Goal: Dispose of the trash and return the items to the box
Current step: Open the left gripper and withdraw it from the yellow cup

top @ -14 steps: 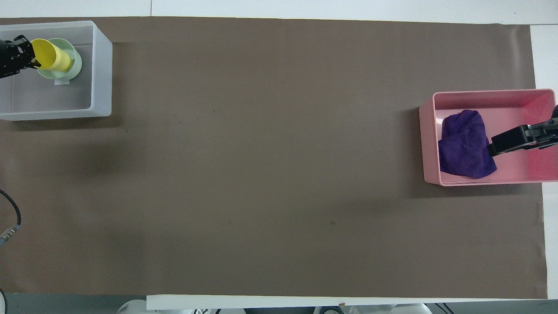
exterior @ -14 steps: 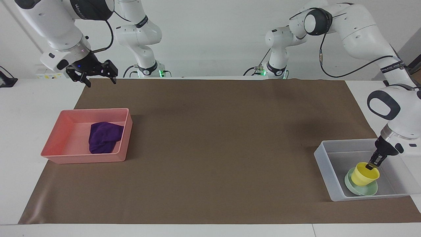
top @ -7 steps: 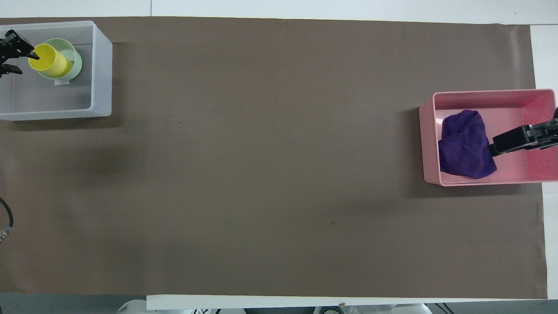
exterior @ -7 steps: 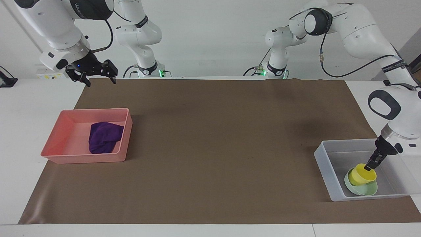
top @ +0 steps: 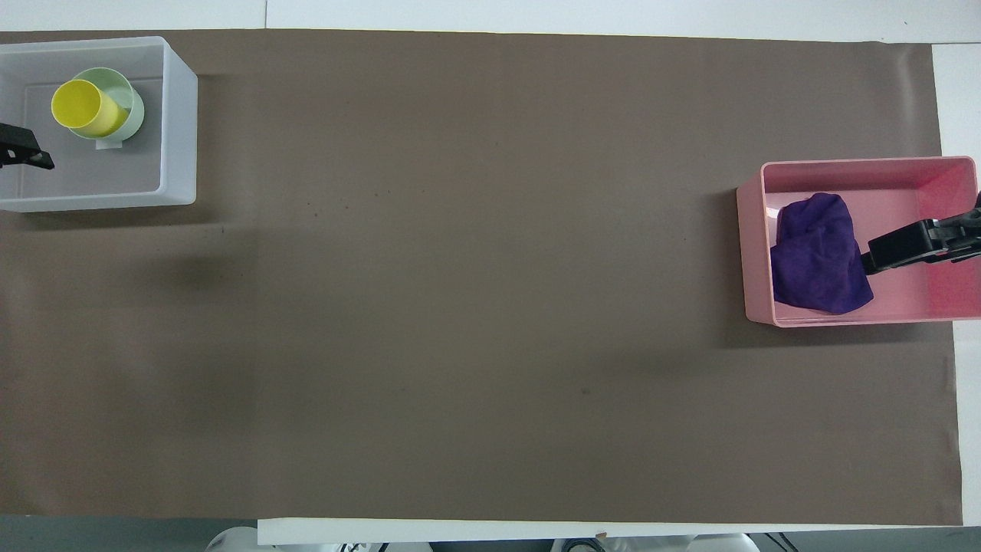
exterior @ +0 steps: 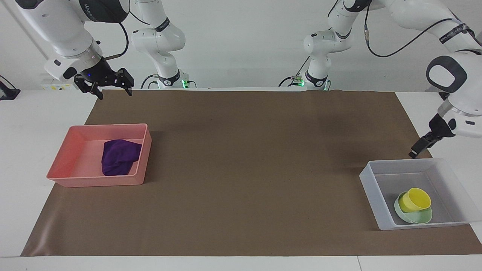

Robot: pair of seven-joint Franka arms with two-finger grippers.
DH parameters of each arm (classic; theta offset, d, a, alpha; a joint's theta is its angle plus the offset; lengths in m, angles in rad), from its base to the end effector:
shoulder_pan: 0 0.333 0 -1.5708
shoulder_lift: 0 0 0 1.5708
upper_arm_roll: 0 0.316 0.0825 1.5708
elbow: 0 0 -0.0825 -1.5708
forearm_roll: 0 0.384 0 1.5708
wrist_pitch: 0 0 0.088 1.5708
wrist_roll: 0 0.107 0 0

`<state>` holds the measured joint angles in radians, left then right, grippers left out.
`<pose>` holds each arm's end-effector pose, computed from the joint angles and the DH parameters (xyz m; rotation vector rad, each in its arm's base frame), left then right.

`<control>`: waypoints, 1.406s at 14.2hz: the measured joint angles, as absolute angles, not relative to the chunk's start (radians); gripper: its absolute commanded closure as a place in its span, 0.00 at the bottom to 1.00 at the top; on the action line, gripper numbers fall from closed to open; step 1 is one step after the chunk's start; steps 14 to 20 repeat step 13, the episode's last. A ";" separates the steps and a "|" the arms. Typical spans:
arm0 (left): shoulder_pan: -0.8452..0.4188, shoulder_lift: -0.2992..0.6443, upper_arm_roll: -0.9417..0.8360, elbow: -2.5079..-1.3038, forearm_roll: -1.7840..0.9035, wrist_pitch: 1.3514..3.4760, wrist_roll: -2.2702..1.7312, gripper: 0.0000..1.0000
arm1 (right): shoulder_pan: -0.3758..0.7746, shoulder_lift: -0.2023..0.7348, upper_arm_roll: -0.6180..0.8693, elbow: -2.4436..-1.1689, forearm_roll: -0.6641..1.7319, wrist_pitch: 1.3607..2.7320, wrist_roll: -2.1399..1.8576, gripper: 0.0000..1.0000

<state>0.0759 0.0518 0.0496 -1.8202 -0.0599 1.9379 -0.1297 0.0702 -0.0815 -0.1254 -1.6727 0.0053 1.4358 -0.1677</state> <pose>0.5808 0.0687 0.5083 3.0567 0.4225 0.1017 0.5118 -0.0303 0.6097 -3.0948 -0.1766 0.2382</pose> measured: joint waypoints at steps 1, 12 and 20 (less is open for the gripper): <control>0.058 -0.024 0.047 -1.883 -0.060 1.896 -0.111 0.00 | 0.070 -0.082 -0.126 -1.673 0.005 1.438 -0.168 0.00; -0.090 -0.078 0.022 -1.649 0.010 1.574 -0.014 0.00 | 0.070 -0.082 -0.126 -1.673 0.005 1.446 -0.168 0.00; -0.090 -0.069 0.022 -1.643 0.010 1.573 0.004 0.00 | 0.070 -0.082 -0.126 -1.673 0.005 1.446 -0.168 0.00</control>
